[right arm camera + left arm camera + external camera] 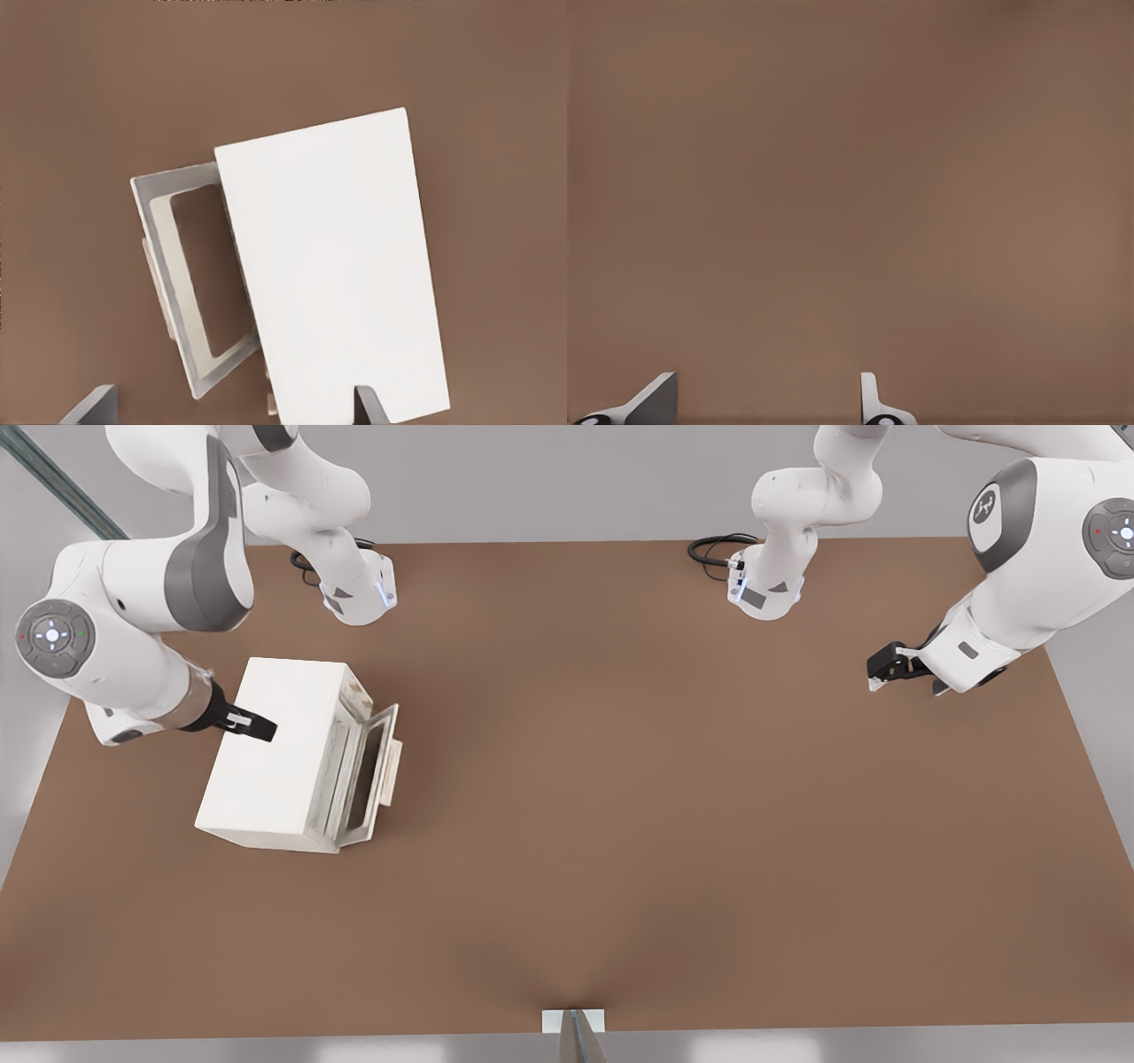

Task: Keep left arm still and open the oven door with right arm

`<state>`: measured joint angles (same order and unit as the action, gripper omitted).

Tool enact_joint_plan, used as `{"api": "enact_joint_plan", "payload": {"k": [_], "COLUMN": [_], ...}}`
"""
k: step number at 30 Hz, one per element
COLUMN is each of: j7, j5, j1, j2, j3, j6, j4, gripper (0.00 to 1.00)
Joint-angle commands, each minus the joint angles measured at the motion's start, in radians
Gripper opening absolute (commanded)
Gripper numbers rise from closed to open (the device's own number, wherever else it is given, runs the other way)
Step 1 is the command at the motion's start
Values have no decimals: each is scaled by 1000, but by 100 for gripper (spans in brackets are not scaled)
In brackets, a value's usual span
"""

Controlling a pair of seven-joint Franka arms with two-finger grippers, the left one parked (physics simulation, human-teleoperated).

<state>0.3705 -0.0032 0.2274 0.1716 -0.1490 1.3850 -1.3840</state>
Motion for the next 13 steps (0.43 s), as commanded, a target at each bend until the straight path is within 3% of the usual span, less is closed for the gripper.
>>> {"api": "enact_joint_plan", "payload": {"k": [1, 13], "j7": [-272, -275], "j5": [6, -17], "j1": [0, 0], "j2": [-1, 5], "j3": [-1, -1], "j6": [31, 31], "j4": [0, -1], "gripper": [100, 100]}}
